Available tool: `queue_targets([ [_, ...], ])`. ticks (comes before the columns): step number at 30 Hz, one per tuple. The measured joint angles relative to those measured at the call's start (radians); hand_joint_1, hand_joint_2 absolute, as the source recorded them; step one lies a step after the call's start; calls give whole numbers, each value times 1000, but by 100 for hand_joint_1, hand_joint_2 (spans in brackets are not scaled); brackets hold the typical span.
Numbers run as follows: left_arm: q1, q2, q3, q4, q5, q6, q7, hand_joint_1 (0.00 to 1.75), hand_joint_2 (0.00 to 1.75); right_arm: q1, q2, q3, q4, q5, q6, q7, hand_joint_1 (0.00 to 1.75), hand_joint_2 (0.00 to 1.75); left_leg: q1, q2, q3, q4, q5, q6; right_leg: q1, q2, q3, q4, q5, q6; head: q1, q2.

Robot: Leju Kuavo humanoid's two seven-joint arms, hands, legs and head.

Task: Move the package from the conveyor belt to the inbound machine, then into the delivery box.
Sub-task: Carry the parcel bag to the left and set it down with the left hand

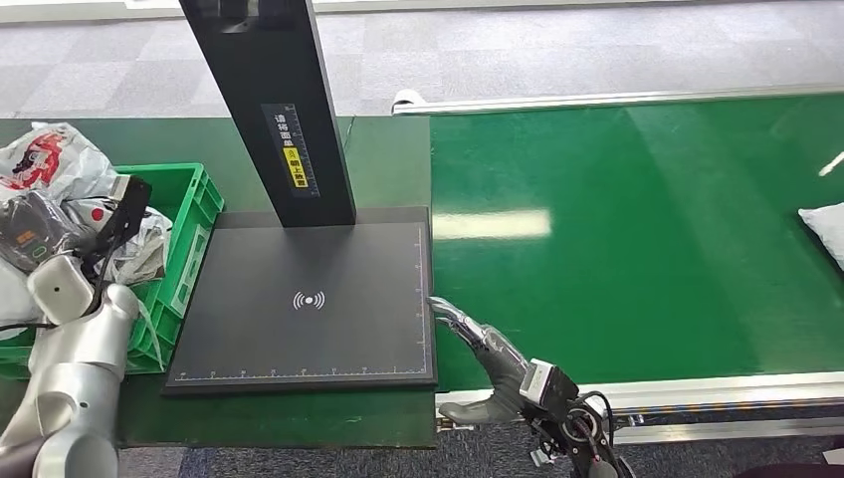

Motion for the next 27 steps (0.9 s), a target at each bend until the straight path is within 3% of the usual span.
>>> queue_targets([
  [5,-103,104,-65,189,0,-151,109,175,175,-26,0,14,30,-9,6,0,0,175,0,0,-1,0,0,0,0,0,-1,0,0,0,0,0],
  [10,-177,145,-77,305,11,-368,109,175,175,-70,2,26,79,-15,6,0,0,175,0,0,-1,0,0,0,0,0,-1,0,0,0,0,0],
  [22,-197,147,-76,377,16,-388,98,175,175,-87,14,32,124,-15,5,0,0,175,0,0,-1,0,0,0,0,0,-1,0,0,0,0,0],
  [23,-198,147,-76,380,16,-388,98,169,175,-87,14,32,125,-15,5,0,0,175,0,0,-1,0,0,0,0,0,-1,0,0,0,0,0],
  [27,-201,147,-76,386,18,-388,95,0,175,-87,14,32,129,-15,5,0,0,175,0,0,-1,0,0,0,0,0,-1,0,0,0,0,0],
])
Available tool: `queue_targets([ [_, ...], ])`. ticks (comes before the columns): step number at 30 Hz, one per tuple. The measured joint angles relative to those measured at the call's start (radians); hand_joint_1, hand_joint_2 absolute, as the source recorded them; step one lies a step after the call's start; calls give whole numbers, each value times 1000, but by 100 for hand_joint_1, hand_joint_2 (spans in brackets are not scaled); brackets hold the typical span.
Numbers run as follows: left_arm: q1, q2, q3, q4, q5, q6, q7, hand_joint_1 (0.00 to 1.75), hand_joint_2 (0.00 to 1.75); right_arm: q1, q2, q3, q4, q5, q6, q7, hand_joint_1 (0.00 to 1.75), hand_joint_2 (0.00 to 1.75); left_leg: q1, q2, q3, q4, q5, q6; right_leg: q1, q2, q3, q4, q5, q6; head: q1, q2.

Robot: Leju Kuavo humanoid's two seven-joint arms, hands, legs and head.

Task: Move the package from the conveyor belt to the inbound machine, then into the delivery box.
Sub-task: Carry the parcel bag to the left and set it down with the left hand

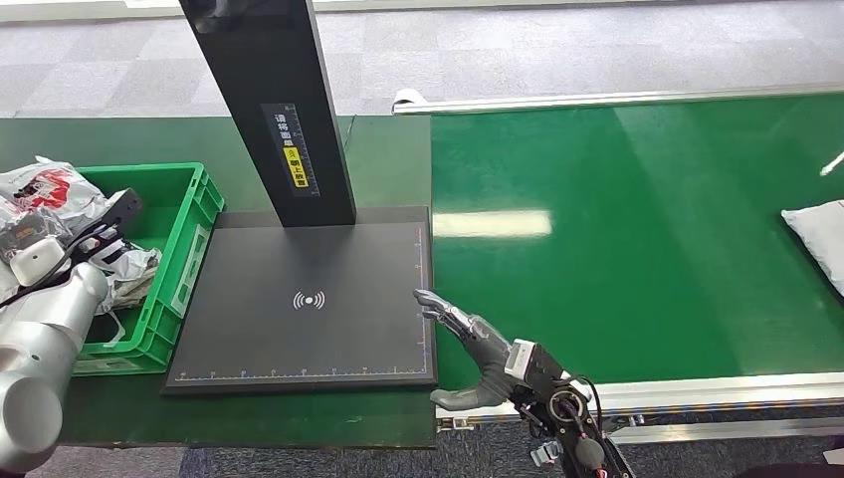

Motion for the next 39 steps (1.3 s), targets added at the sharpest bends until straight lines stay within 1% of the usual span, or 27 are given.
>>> queue_targets([
  [2,-1,0,0,4,0,6,-5,0,175,0,0,0,2,2,-1,0,0,175,0,0,0,0,0,0,0,0,0,0,0,0,0,0],
  [4,-1,0,0,6,-3,42,-20,0,175,3,0,0,2,6,-4,0,0,175,0,0,0,0,0,0,0,0,0,0,0,0,0,0],
  [6,0,0,0,7,3,122,-59,0,175,12,0,0,0,9,-5,0,0,175,0,0,0,0,0,0,0,0,0,0,0,0,0,0],
  [7,1,-1,1,6,19,174,-99,0,175,19,0,0,-4,10,-6,0,0,175,0,0,0,0,0,0,0,0,0,0,0,0,0,0],
  [8,3,-4,3,3,46,232,-158,0,175,27,0,0,-9,11,-7,0,0,175,0,0,0,0,0,0,0,0,-1,0,0,0,0,0],
  [9,6,-11,7,-3,87,294,-235,0,175,35,0,0,-15,12,-8,0,0,175,0,0,0,0,0,0,0,0,-1,0,0,0,0,0],
  [11,18,-33,14,-31,190,412,-402,0,175,52,0,0,-28,14,-11,0,0,175,0,0,-1,0,0,0,0,0,-1,0,0,0,0,0],
  [12,28,-48,17,-54,244,451,-476,0,175,59,0,-1,-35,14,-13,0,0,175,0,0,-1,0,0,0,0,0,-1,0,0,0,0,0],
  [14,60,-87,9,-123,329,481,-584,0,175,76,-1,-4,-52,16,-22,0,0,175,-1,0,0,0,0,0,-1,0,-1,0,0,0,0,0],
  [15,83,-112,-2,-167,360,482,-620,0,175,85,-1,-6,-62,17,-27,0,0,175,-2,0,0,0,0,0,-1,0,0,-1,0,0,0,0],
  [17,135,-157,-41,-263,412,481,-651,0,175,100,-2,-14,-81,16,-31,0,0,175,-2,0,0,0,0,0,-2,-1,0,-1,0,0,0,0],
  [20,210,-210,-122,-405,487,475,-639,0,175,115,-5,-28,-100,10,-31,0,0,175,-2,1,0,0,-1,0,-2,0,-1,-1,0,0,0,0],
  [22,256,-232,-176,-499,530,475,-642,0,175,120,-9,-36,-107,6,-31,2,0,175,-2,1,0,1,-1,0,-2,1,-1,-1,0,0,0,0],
  [26,334,-258,-244,-657,629,482,-707,0,175,122,-13,-48,-110,1,-31,2,0,175,-2,0,0,0,-1,0,-2,1,-1,-1,0,0,0,0],
  [30,377,-269,-272,-747,648,482,-721,0,175,123,-16,-53,-110,1,-31,2,0,175,-1,0,0,0,-1,0,-1,0,-1,-1,0,0,0,0],
  [36,398,-275,-282,-800,653,482,-729,0,175,123,-18,-56,-111,1,-31,2,0,175,-1,0,0,0,-1,0,-1,0,-1,-1,0,0,0,0],
  [37,401,-278,-280,-808,662,482,-749,0,175,123,-18,-56,-111,1,-32,2,0,175,-1,0,0,0,-1,0,-1,0,-1,-1,0,0,0,0],
  [38,407,-285,-274,-819,680,482,-791,0,175,123,-18,-56,-111,1,-33,2,0,175,-1,0,0,0,-1,0,-1,0,-1,-1,0,0,0,0],
  [39,416,-298,-261,-838,713,482,-858,0,175,123,-18,-56,-111,0,-36,2,0,175,-1,0,-1,0,-1,0,-1,0,-1,-1,0,0,0,0],
])
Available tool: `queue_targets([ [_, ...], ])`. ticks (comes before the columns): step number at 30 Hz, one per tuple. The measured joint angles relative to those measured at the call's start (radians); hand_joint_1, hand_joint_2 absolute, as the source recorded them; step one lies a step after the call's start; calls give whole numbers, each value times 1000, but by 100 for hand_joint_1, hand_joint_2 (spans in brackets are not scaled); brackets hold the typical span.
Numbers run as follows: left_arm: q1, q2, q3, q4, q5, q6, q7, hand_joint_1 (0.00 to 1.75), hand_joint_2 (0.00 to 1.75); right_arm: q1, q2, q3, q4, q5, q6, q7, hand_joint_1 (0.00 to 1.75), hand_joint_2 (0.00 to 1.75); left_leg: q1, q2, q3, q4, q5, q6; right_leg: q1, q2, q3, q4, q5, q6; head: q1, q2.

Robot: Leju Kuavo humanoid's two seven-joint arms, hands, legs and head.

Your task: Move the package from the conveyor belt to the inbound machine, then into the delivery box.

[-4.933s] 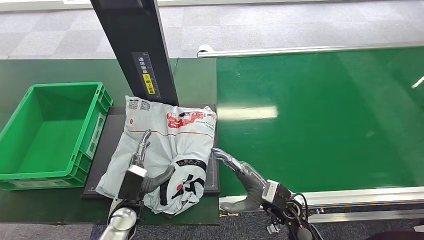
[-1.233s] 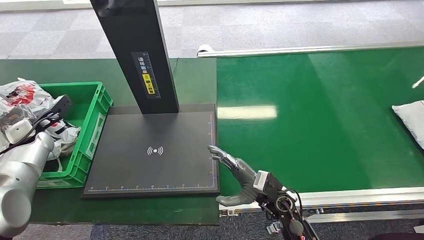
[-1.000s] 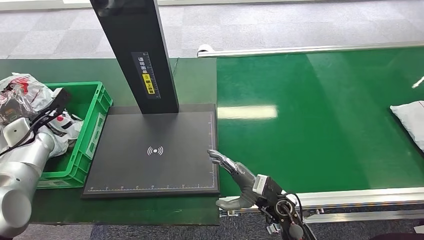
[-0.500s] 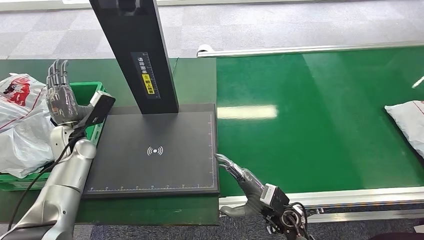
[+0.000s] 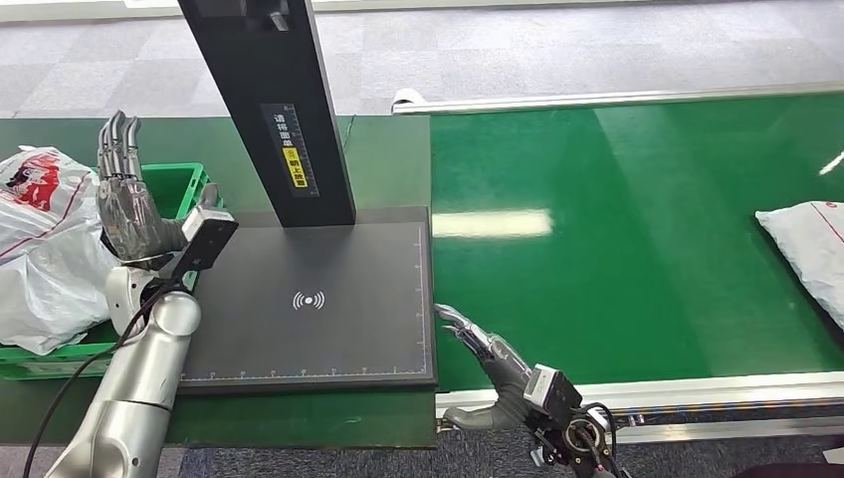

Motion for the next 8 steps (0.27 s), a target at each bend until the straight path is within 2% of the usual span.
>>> queue_targets([
  [3,59,-66,52,-93,142,0,-191,0,175,0,1,0,0,-1,-9,0,0,175,-1,0,0,0,-1,0,-1,0,0,0,0,0,0,0],
  [5,119,-108,58,-166,208,0,-227,0,175,-1,2,0,0,-2,-10,2,0,175,-1,0,0,0,-2,1,-1,0,0,0,-1,1,0,0],
  [8,190,-154,42,-249,230,0,-236,0,175,-4,3,1,0,-2,-10,11,0,175,-1,0,0,0,-2,1,-1,0,0,0,-1,1,0,0],
])
